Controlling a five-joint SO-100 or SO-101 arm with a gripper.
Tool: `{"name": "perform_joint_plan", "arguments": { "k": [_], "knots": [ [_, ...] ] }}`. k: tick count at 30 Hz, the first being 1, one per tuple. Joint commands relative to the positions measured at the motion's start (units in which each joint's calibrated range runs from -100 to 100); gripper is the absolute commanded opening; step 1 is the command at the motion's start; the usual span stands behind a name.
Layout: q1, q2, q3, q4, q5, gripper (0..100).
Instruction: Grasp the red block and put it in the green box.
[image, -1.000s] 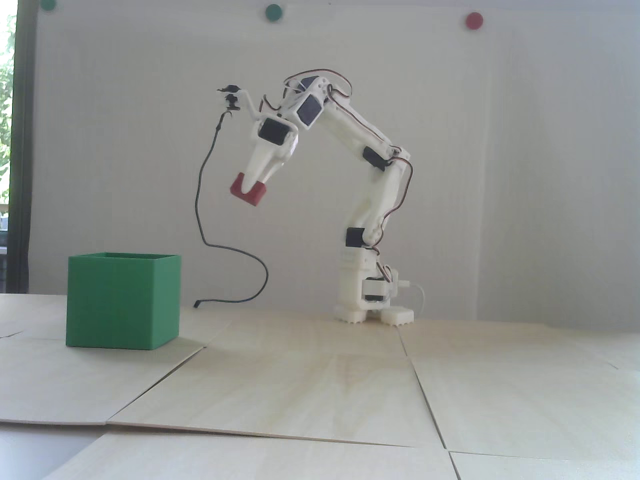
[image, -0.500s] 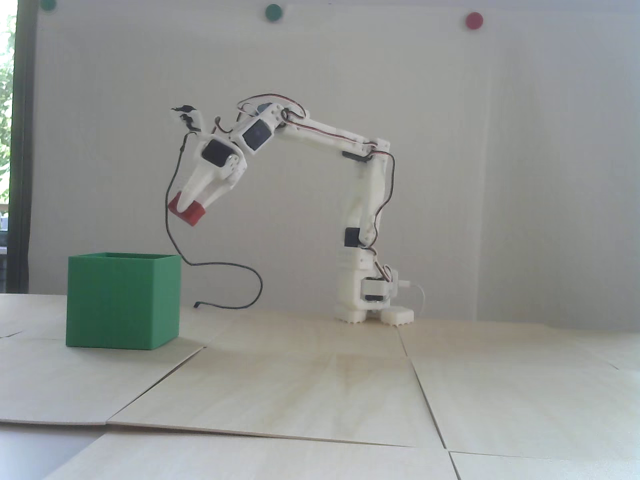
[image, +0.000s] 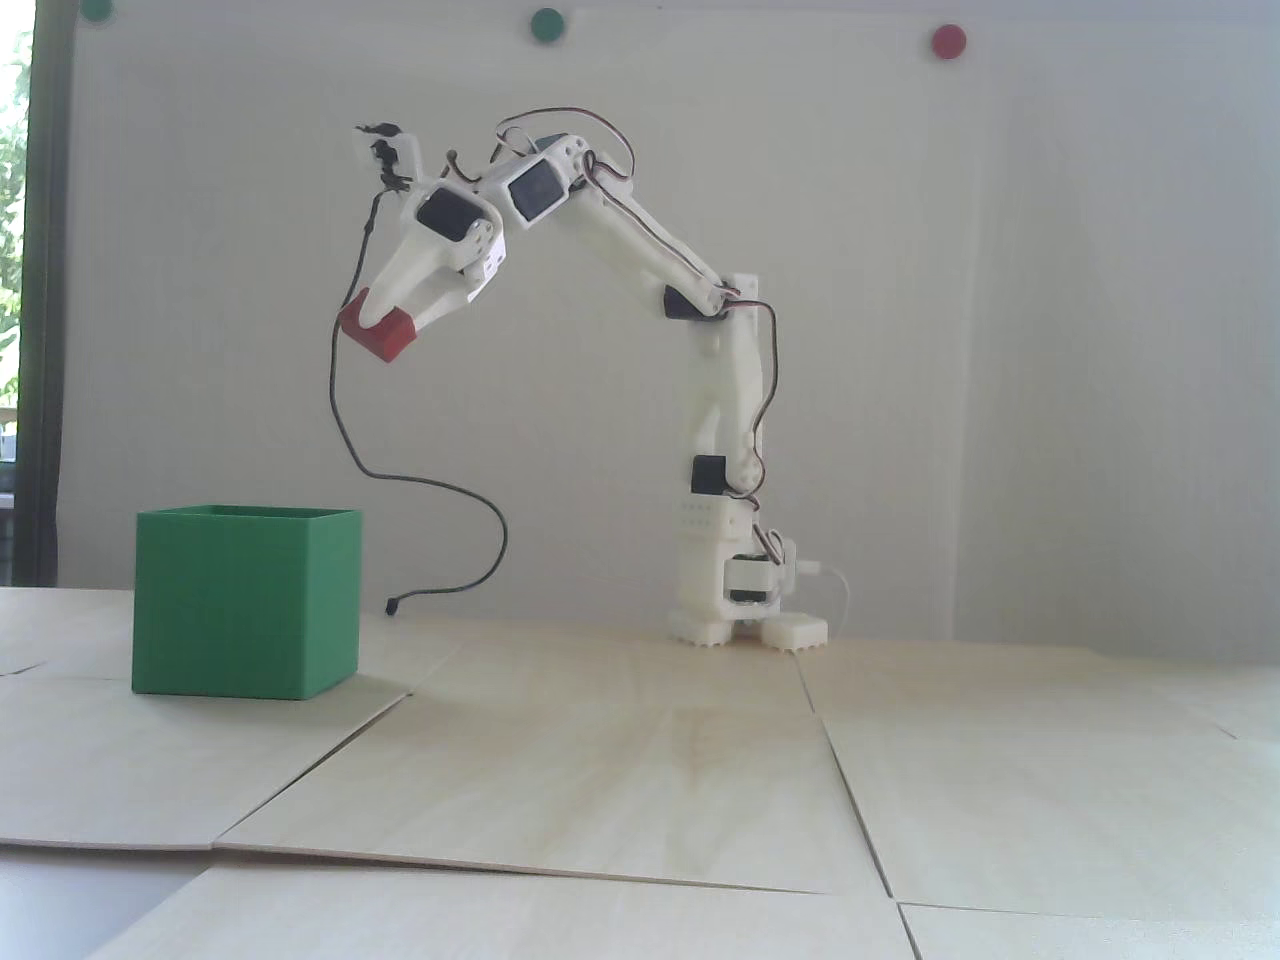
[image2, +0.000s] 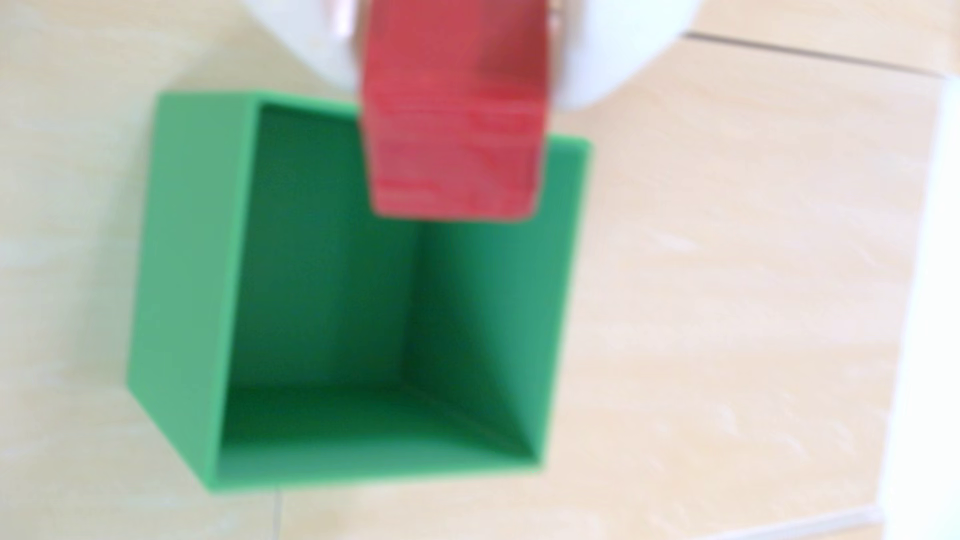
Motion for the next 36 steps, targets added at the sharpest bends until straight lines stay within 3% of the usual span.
{"name": "perform_joint_plan", "arguments": {
  "k": [1,9,18,24,36],
  "knots": [
    [-0.58,-1.12,-6.21,0.48,-0.58,2],
    [-0.66,-0.73,-6.21,-0.11,-0.17,2],
    [-2.1,10.33,-7.01,-11.83,-0.17,2],
    [0.31,19.41,-15.53,-20.09,-0.17,2],
    [2.8,31.73,-30.7,-20.18,0.93,2]
  ]
}}
